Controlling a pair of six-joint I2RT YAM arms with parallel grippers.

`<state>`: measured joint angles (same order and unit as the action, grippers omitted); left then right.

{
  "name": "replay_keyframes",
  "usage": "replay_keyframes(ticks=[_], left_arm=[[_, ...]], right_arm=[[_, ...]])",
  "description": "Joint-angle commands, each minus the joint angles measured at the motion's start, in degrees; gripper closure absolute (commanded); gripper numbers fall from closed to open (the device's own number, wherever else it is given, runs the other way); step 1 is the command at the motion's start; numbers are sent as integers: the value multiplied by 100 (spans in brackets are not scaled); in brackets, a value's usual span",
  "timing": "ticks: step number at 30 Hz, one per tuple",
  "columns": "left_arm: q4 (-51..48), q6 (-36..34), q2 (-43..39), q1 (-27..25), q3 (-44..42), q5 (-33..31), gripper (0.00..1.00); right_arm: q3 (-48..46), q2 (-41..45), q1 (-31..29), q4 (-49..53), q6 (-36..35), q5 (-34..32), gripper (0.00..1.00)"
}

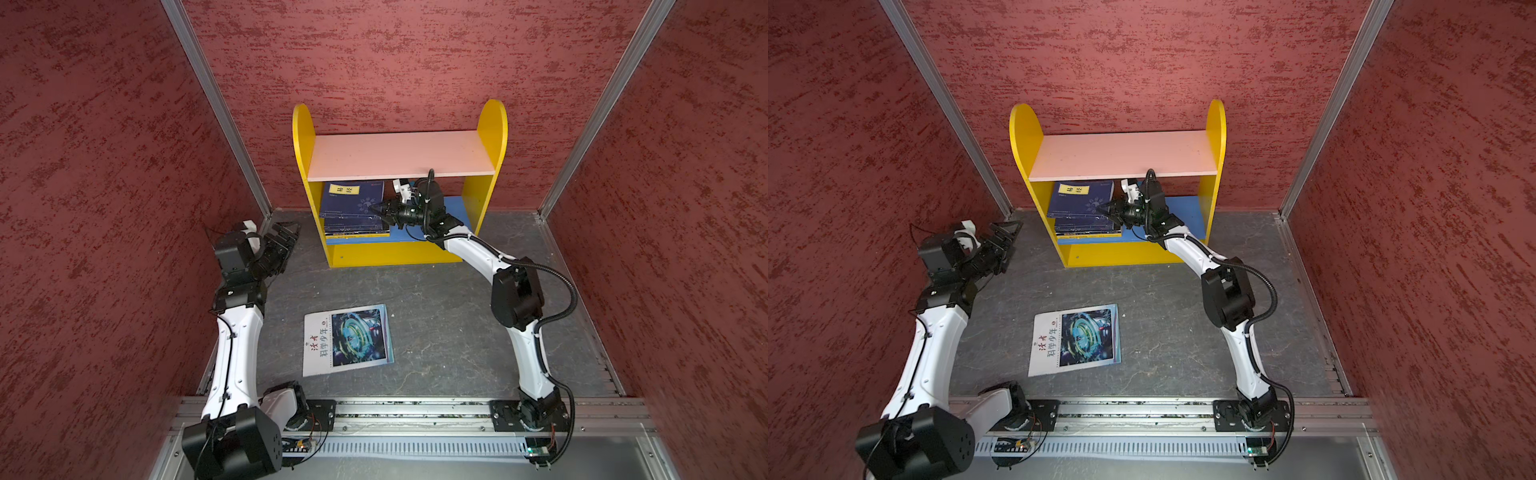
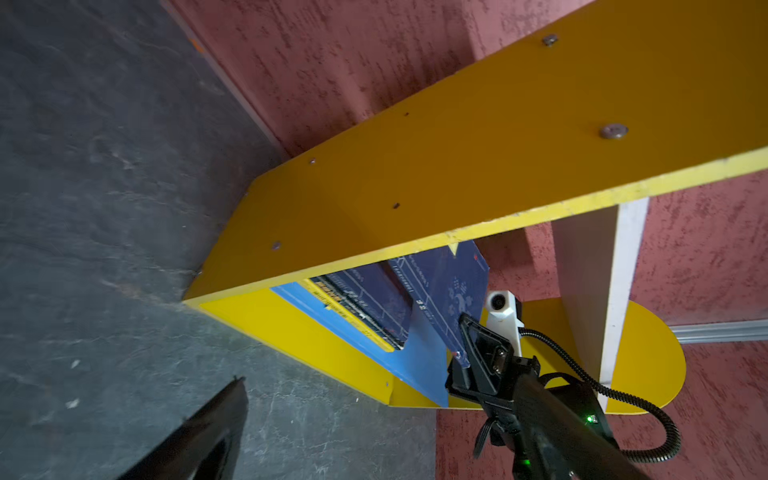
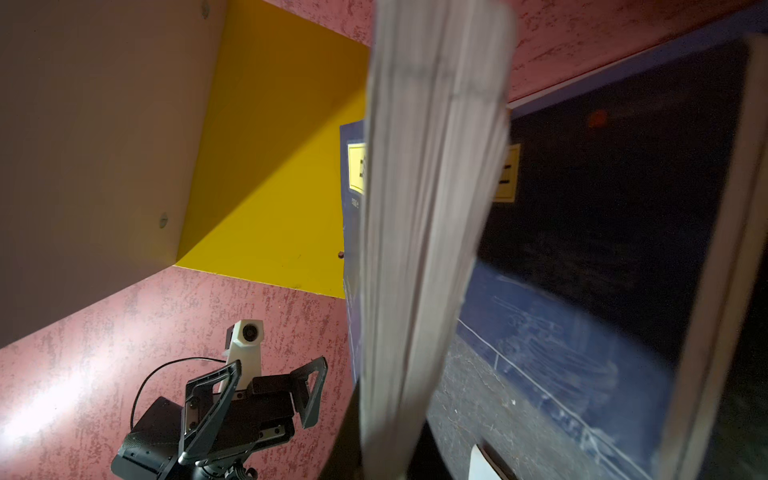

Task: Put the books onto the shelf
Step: 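Open the left gripper and withdraw it while the right gripper holds the book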

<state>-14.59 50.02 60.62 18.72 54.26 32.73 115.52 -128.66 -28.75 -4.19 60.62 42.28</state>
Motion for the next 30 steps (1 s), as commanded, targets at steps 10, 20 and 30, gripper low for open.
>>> replay_keyframes(ticks=[10, 20, 30], left_arm=[[-77, -162, 190, 184, -164, 366, 1], [-8, -142, 354, 25, -122, 363, 1], [54, -114, 480, -132, -94, 364, 1]], right_arm=[[389, -53, 41, 898, -543, -137, 83], [51, -255, 72, -688, 354, -158, 84], [-1639, 76, 187, -3222, 1644, -291, 85]])
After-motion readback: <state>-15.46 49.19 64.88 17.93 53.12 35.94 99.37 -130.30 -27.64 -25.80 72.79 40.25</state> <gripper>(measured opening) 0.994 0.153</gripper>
